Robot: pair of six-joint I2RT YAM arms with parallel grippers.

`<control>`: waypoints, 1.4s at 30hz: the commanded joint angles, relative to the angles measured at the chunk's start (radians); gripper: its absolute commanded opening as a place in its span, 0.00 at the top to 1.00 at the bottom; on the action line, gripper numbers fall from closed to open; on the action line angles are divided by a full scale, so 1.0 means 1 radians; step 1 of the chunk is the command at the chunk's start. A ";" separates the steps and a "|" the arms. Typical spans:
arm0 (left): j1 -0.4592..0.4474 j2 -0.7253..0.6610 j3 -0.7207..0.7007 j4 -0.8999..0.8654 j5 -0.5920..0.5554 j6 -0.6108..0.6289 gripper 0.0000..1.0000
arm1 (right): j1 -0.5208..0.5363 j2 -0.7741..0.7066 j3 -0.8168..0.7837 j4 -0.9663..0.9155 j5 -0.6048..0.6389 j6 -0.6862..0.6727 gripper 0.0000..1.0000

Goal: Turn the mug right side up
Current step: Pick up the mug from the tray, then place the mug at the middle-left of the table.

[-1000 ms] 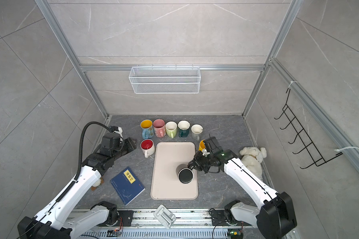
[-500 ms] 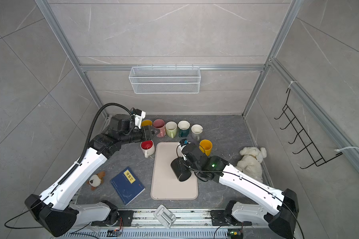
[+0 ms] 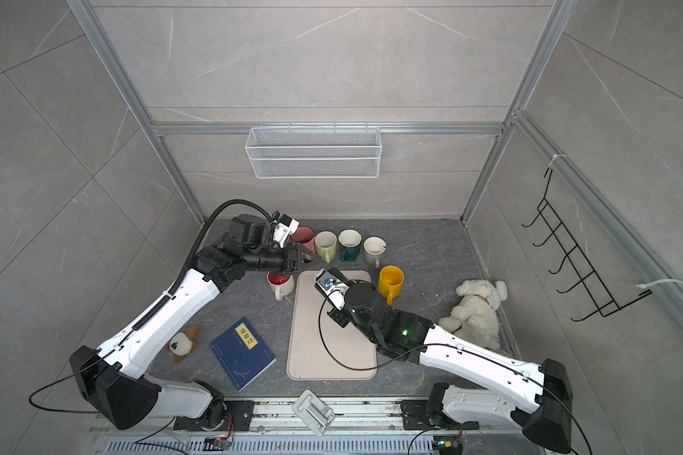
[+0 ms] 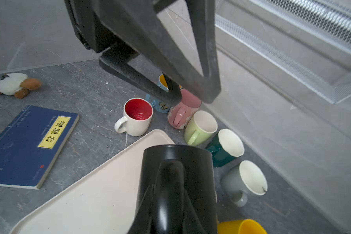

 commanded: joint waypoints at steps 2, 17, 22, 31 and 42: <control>-0.015 0.011 0.031 0.075 0.125 -0.077 0.49 | 0.023 -0.026 -0.004 0.220 0.089 -0.187 1.00; -0.053 0.021 0.002 0.084 0.168 -0.113 0.49 | 0.047 0.018 -0.016 0.356 0.149 -0.332 1.00; -0.057 0.007 0.006 0.051 0.136 -0.107 0.49 | 0.049 0.030 -0.030 0.396 0.197 -0.373 1.00; -0.048 -0.044 0.073 -0.031 -0.078 -0.076 0.49 | 0.054 0.055 -0.084 0.531 0.279 -0.508 1.00; -0.039 0.051 0.189 -0.161 -0.066 -0.005 0.50 | 0.063 0.215 -0.174 1.016 0.337 -0.911 1.00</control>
